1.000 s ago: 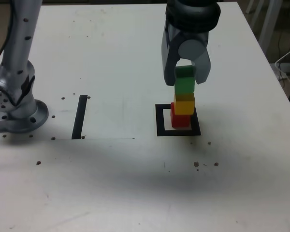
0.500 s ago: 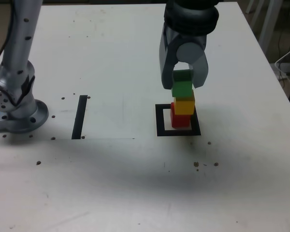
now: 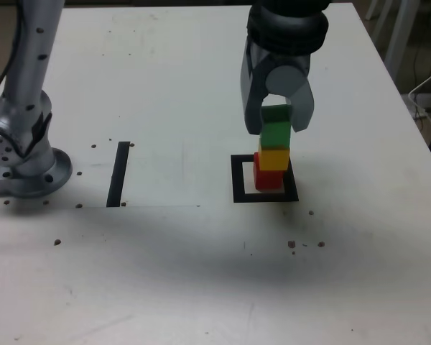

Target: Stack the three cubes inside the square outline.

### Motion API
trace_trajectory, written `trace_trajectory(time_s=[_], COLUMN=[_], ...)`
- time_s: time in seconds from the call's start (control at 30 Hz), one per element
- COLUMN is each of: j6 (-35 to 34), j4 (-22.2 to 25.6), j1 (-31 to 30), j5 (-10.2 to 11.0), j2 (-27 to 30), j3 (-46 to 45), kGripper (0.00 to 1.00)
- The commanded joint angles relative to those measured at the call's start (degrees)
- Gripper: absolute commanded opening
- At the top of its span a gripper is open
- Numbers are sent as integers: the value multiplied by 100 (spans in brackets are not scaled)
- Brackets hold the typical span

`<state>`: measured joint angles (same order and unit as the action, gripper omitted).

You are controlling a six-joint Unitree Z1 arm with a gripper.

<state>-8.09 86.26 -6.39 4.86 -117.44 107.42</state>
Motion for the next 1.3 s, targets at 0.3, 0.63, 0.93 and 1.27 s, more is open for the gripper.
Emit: trace_trajectory(time_s=[0.3,0.63,0.93,1.27], j6=[33,76,221,238], j4=[57,97,77,8], j1=[6,6,88,135], j5=[17,107,-46,-102], j2=[32,292,1182,2577], j3=[-119,-81,-699,-2267], kGripper=[99,99,99,99])
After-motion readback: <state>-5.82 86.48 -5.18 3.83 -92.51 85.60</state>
